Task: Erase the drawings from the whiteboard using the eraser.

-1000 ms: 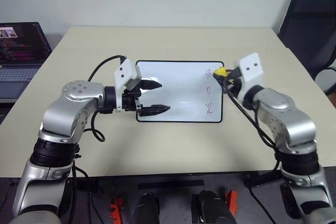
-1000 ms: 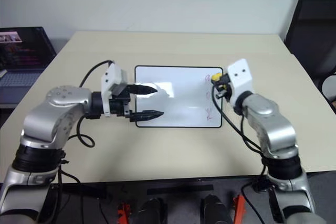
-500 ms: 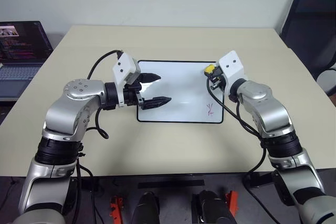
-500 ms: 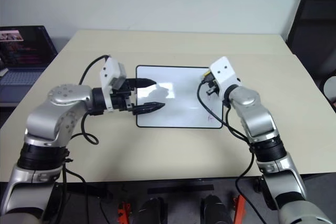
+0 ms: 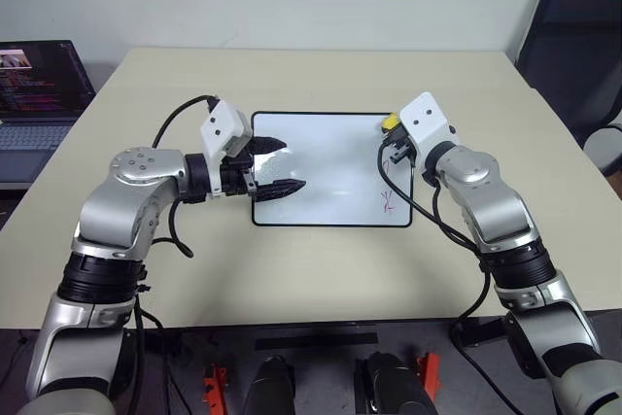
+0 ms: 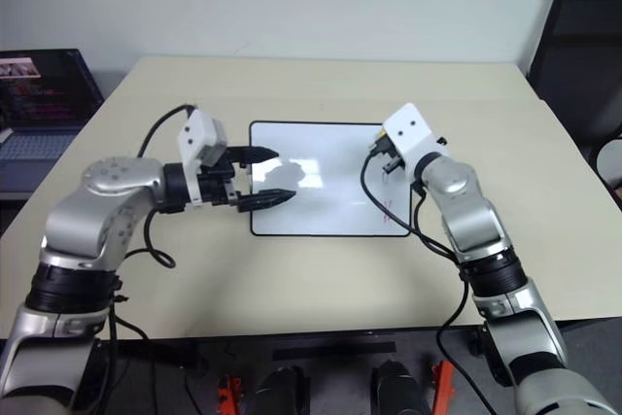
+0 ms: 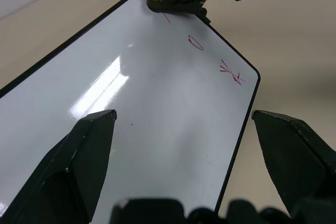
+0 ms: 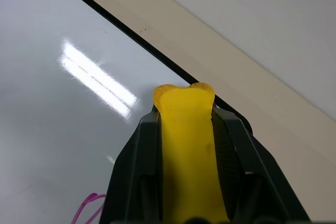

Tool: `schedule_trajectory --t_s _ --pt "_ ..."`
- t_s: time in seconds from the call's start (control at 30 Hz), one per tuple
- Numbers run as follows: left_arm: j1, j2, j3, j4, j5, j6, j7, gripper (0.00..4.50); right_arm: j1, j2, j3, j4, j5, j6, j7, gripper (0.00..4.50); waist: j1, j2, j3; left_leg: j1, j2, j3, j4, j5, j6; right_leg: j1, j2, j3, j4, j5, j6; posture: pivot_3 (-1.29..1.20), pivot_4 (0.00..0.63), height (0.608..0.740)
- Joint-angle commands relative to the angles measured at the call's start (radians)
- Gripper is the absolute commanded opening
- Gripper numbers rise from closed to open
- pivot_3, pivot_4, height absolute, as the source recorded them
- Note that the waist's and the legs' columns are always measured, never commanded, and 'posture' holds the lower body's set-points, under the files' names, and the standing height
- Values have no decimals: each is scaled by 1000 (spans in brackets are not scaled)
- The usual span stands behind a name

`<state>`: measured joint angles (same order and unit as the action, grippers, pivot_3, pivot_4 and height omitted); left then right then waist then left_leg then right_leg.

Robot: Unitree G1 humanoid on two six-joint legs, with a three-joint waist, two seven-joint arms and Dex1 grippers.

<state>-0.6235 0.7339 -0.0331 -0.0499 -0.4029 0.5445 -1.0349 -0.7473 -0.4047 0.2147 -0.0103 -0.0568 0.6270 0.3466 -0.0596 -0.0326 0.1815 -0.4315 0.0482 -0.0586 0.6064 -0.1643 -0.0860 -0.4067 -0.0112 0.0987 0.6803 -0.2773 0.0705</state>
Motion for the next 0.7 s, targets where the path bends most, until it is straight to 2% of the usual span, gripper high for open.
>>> schedule_trajectory --t_s 0.03,0.23,0.4,0.47,0.7 --pt "0 16 29 -22 1 -17 0 4500 44 -15 3 -39 19 59 68 976 0 0 0 0 0 0 0 0 0 0 0 0 0 0 0 0 150 740" --pt "3 20 31 -27 0 -17 -1 4500 51 -22 3 -80 20 92 123 976 -1 0 0 1 0 0 1 1 1 0 0 0 0 1 -2 0 150 740" --pt "4 21 29 -31 -4 -17 -7 4500 -10 17 -44 -20 -54 -14 -21 976 -3 0 0 1 0 0 1 1 1 0 0 0 0 1 -2 0 150 740" --pt "5 21 28 -34 -6 -16 -9 4500 -17 16 -47 -1 -63 -29 -33 976 -3 0 0 1 0 0 1 1 1 0 0 0 0 1 -2 0 150 740" --pt "12 20 31 -39 -9 -14 -9 4500 63 -34 40 -68 -51 6 105 976 0 0 0 0 0 0 0 1 1 0 0 0 -1 1 -1 0 150 740"
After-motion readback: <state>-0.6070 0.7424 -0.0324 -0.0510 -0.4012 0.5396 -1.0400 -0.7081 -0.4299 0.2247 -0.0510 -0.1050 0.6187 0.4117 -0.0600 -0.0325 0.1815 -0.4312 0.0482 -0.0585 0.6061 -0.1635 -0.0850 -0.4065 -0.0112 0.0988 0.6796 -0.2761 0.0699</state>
